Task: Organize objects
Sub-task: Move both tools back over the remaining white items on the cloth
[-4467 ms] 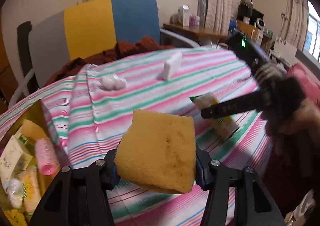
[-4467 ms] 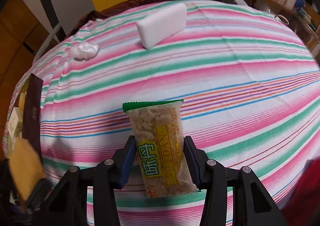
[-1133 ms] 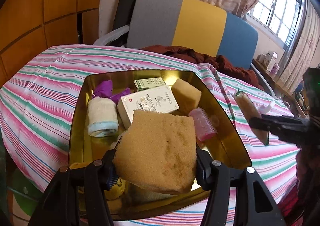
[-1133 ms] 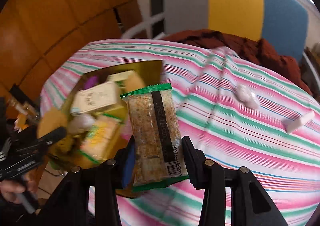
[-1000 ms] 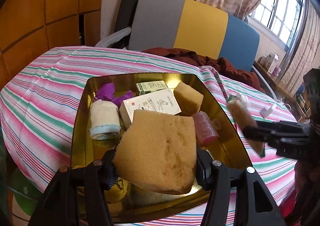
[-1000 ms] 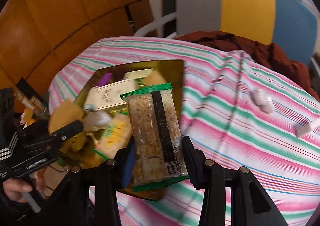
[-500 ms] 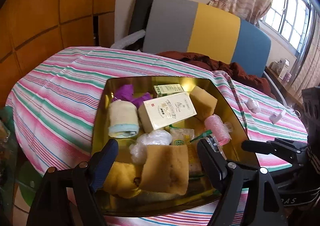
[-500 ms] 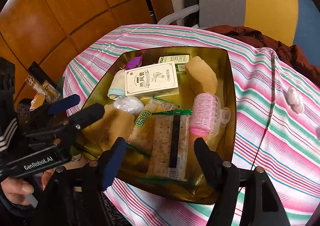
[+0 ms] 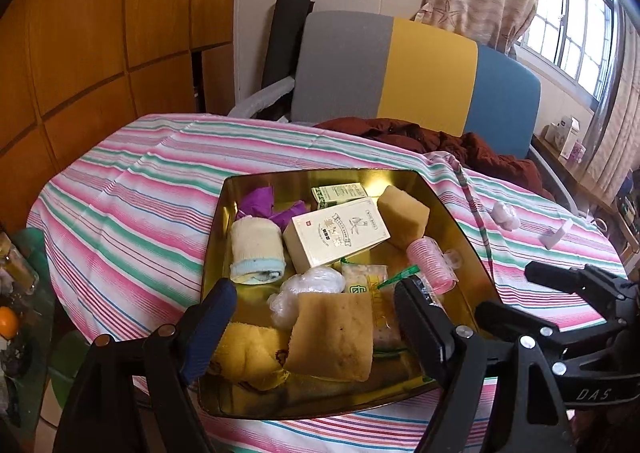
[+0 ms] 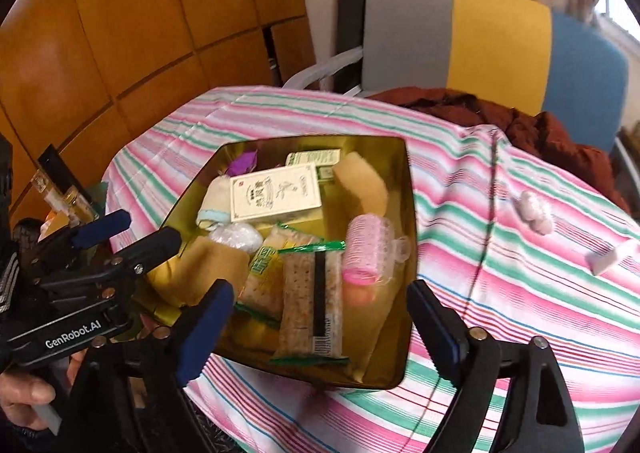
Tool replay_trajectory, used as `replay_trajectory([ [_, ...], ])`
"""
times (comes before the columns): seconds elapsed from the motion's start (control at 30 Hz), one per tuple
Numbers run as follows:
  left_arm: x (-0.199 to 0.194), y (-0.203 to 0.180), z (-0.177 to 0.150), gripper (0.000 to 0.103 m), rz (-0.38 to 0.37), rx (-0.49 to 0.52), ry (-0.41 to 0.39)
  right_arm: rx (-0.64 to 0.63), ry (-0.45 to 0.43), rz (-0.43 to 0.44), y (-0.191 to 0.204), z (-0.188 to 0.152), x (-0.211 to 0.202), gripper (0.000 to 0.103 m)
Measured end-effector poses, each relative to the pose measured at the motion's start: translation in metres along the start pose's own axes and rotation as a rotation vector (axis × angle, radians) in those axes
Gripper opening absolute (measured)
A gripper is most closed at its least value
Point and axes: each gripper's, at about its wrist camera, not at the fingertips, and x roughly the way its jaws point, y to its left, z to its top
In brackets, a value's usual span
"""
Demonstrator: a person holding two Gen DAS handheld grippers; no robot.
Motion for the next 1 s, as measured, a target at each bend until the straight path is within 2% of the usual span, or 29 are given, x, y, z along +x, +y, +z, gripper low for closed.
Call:
replay_trajectory([
  [0.27,-0.014,-0.016,0.001,0.083,-0.011,0.066,-0.039,0.040,-0.029,-0.056,-0.018,-0.002,-0.016,0.095],
  [0.57,-0.019,-0.037,0.003,0.083,-0.032,0.136,-0.046,0.061,-0.052,-0.125,-0.045,-0.004,-0.031,0.100],
  [0.77,-0.017,-0.054,0.005,0.083,-0.054,0.193,-0.046,0.102,-0.053,-0.183,-0.076,-0.007,-0.039,0.102],
  [1.0,-0.012,-0.079,0.010,0.083,-0.117,0.260,-0.049,0.207,-0.027,-0.262,-0.134,-0.015,-0.046,0.102],
])
